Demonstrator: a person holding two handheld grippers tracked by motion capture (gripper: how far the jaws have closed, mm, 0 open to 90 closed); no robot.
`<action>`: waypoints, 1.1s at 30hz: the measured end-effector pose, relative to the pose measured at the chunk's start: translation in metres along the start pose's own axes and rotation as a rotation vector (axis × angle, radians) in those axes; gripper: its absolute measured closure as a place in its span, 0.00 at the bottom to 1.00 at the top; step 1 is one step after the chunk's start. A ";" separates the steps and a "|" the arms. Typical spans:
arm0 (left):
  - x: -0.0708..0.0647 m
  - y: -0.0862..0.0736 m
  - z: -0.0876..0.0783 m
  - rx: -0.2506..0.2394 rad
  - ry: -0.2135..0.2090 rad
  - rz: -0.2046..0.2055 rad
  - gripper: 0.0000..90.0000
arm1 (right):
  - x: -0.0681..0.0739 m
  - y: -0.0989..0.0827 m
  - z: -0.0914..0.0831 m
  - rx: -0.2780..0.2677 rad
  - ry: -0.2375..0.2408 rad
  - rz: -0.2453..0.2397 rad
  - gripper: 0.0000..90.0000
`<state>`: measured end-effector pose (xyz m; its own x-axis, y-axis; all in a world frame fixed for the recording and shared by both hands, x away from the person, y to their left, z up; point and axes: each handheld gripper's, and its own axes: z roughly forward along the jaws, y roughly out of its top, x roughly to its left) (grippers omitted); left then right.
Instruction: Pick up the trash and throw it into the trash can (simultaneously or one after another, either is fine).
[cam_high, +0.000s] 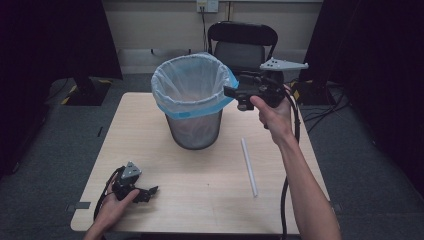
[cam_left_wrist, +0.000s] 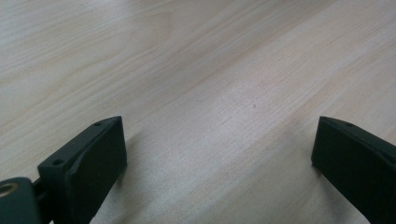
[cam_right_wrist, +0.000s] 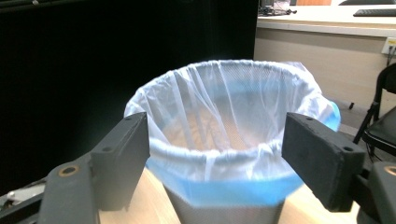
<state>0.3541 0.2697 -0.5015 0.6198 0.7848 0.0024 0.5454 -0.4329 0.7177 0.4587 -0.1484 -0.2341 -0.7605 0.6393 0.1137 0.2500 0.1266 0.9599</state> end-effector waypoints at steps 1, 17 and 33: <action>0.000 0.000 0.000 0.000 0.000 0.000 0.03 | 0.000 0.000 0.000 0.000 0.000 0.000 0.26; 0.000 0.000 0.000 0.001 0.000 0.001 0.03 | 0.013 -0.057 -0.025 0.085 -0.024 -0.011 0.25; 0.000 0.000 0.000 0.001 0.001 -0.002 0.03 | -0.001 -0.137 -0.036 0.221 -0.082 0.062 0.29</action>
<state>0.3540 0.2697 -0.5016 0.6180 0.7862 0.0012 0.5476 -0.4316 0.7169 0.4037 -0.1933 -0.3562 -0.6903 0.7097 0.1410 0.4269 0.2422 0.8712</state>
